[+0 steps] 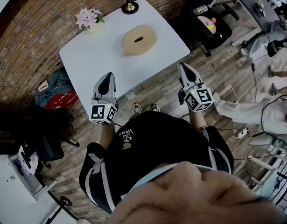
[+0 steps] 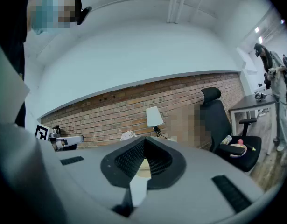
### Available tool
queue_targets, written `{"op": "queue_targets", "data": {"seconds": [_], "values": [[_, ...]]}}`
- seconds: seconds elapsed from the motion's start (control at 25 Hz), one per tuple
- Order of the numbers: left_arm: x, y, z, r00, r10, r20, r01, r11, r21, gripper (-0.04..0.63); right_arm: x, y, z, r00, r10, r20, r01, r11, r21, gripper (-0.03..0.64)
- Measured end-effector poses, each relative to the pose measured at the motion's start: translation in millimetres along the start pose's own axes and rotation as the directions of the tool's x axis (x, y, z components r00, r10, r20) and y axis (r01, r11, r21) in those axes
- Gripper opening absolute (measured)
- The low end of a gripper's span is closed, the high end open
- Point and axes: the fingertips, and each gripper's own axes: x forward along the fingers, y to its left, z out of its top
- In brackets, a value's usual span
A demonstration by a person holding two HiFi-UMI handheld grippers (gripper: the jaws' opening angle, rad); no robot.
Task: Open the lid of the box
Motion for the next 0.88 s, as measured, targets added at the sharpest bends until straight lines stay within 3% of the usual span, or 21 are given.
{"op": "queue_targets", "data": {"seconds": [0.56,0.88], "values": [[2.6,-9.4,-10.9,0.999,0.044,0.004,-0.044,0.999,-0.017,0.009,3.2,-13.7,-0.5,0.998,0.062,0.015,-0.062,0.997,0.041,0.003],[9.3,6.5,-29.0,0.998,0.058,-0.036,-0.059,0.998,-0.037,0.009,34.9,-6.0,-11.2,0.993,0.114,-0.019,-0.113,0.993,0.042,0.003]]}}
